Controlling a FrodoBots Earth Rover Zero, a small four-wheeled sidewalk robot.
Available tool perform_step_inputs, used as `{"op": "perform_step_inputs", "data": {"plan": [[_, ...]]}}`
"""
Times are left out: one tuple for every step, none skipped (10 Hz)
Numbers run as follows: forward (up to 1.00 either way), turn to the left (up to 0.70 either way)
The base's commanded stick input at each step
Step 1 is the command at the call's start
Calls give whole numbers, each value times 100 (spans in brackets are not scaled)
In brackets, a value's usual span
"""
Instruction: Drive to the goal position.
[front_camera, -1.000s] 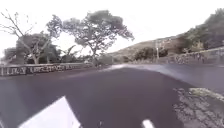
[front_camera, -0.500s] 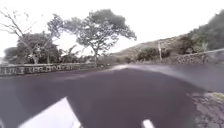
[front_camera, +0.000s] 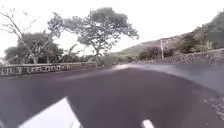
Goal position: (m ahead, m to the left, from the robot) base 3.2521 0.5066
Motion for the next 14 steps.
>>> {"op": "perform_step_inputs", "data": {"plan": [[85,0],[85,0],[85,0],[85,0],[85,0],[85,0],[85,0],[85,0],[85,0],[85,0],[85,0],[85,-13],[85,-25],[85,-34]]}}
